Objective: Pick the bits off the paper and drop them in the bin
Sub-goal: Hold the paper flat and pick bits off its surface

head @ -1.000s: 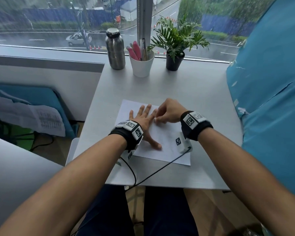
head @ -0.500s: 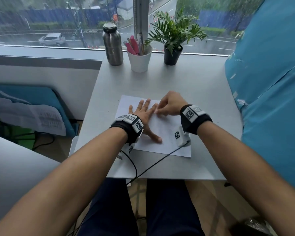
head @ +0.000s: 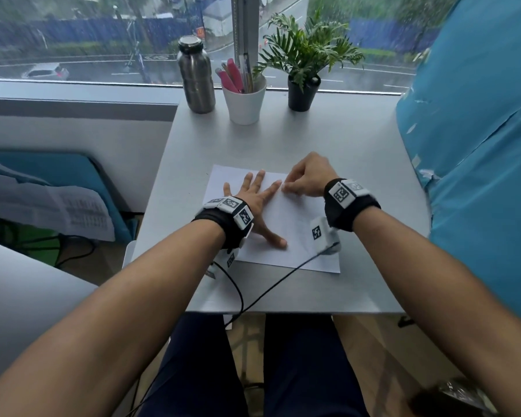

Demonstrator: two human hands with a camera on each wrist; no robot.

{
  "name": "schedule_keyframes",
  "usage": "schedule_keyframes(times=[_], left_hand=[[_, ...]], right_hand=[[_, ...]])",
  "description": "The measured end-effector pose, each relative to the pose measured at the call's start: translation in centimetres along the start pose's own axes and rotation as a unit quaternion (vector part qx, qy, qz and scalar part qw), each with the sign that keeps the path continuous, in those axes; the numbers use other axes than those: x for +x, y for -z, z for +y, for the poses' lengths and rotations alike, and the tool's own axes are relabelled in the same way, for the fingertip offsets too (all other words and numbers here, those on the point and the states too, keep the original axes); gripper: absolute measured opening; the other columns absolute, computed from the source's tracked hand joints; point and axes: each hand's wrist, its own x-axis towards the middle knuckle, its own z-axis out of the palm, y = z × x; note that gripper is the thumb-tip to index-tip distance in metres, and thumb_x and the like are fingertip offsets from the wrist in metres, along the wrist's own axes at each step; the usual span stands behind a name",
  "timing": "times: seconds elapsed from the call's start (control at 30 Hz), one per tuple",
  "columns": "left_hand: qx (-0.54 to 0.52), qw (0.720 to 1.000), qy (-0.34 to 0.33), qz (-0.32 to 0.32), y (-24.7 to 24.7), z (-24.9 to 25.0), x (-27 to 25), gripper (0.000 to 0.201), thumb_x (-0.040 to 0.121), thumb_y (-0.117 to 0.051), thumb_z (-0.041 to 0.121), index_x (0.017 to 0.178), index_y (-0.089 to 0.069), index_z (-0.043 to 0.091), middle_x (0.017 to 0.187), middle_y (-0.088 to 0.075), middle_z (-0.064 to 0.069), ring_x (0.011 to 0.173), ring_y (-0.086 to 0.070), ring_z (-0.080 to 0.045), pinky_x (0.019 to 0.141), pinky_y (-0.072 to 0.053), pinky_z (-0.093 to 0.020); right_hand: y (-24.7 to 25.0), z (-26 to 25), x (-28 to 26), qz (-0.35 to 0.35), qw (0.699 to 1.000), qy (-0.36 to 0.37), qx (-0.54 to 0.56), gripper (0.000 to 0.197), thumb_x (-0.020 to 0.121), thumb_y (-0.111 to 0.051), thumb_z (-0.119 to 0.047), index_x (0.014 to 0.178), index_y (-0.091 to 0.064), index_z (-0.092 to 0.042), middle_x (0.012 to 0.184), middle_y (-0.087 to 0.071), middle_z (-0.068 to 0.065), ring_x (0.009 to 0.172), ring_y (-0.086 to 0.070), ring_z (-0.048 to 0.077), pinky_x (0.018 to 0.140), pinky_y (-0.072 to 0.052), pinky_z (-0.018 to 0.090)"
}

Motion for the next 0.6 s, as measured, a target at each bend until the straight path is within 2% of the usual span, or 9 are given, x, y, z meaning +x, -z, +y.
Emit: schedule_keyframes(times=[0.1,0.17,0.23,0.37,0.43,0.5,0.53,0.6], left_hand=[[0.000,1.000,-0.001,-0.002,0.1,0.0,-0.1,0.154,0.032,-0.070,0.090,0.148,0.021,0.045,0.156,0.036,0.006,0.144,0.031,-0.021,0.110,0.014,-0.066],[-0.004,1.000,0.000,-0.003,0.1,0.0,0.0,0.154,0.032,-0.070,0.090,0.148,0.021,0.046,0.156,0.036,0.006,0.144,0.031,-0.021,0.110,0.015,-0.066],[-0.004,1.000,0.002,0.002,0.0,0.0,0.1,0.155,0.030,-0.070,0.090,0.148,0.021,0.047,0.156,0.035,0.006,0.144,0.031,-0.021,0.110,0.015,-0.066],[0.000,1.000,0.000,0.001,0.0,0.0,0.1,0.156,0.029,-0.068,0.092,0.148,0.021,0.046,0.155,0.036,0.006,0.144,0.031,-0.021,0.110,0.014,-0.067],[-0.001,1.000,0.002,-0.001,0.0,0.1,0.1,0.155,0.030,-0.069,0.091,0.148,0.021,0.046,0.156,0.036,0.006,0.144,0.031,-0.021,0.110,0.014,-0.067],[-0.001,1.000,0.005,0.002,0.0,0.1,0.1,0.155,0.031,-0.070,0.090,0.148,0.021,0.047,0.155,0.036,0.006,0.144,0.031,-0.021,0.110,0.015,-0.067],[0.000,1.000,0.004,0.001,0.0,0.1,0.0,0.155,0.031,-0.070,0.091,0.148,0.021,0.046,0.155,0.036,0.006,0.144,0.031,-0.021,0.110,0.015,-0.067],[0.000,1.000,0.001,-0.001,0.1,0.1,0.0,0.156,0.029,-0.068,0.092,0.148,0.022,0.046,0.155,0.036,0.006,0.144,0.031,-0.022,0.110,0.013,-0.068]], right_hand=[[-1.0,-0.9,-1.3,-0.085,0.995,0.053,-0.024,0.011,0.073,-0.083,-0.021,0.081,-0.081,-0.016,0.069,-0.074,0.002,0.048,-0.059,-0.001,0.057,-0.048,0.011],[-0.2,-0.4,-0.4,-0.041,0.999,0.027,-0.017,0.014,0.071,-0.084,-0.024,0.082,-0.081,-0.017,0.072,-0.075,0.002,0.052,-0.060,-0.002,0.061,-0.049,0.014],[0.6,-0.1,0.2,0.005,1.000,-0.001,-0.003,0.013,0.071,-0.083,-0.023,0.082,-0.081,-0.017,0.073,-0.075,0.002,0.055,-0.062,0.002,0.058,-0.047,0.011],[-0.9,-1.2,-1.6,-0.097,0.993,0.059,-0.036,0.008,0.073,-0.081,-0.018,0.080,-0.080,-0.014,0.062,-0.071,0.002,0.045,-0.058,-0.001,0.053,-0.047,0.008],[-0.3,-0.6,-0.8,-0.052,0.998,0.036,-0.028,0.010,0.072,-0.082,-0.022,0.080,-0.080,-0.016,0.063,-0.071,-0.001,0.048,-0.059,-0.003,0.058,-0.049,0.011],[0.4,-0.2,-0.2,0.007,1.000,0.004,-0.004,0.011,0.071,-0.083,-0.023,0.080,-0.081,-0.016,0.068,-0.073,0.001,0.054,-0.062,0.002,0.061,-0.051,0.015],[0.1,-0.4,-0.5,0.001,1.000,0.005,0.000,0.010,0.072,-0.082,-0.021,0.080,-0.080,-0.014,0.067,-0.073,0.002,0.053,-0.062,0.003,0.059,-0.051,0.013],[-0.9,-1.1,-1.7,-0.063,0.997,0.044,-0.017,0.006,0.074,-0.081,-0.018,0.078,-0.079,-0.014,0.060,-0.070,0.000,0.046,-0.059,-0.001,0.052,-0.046,0.008]])
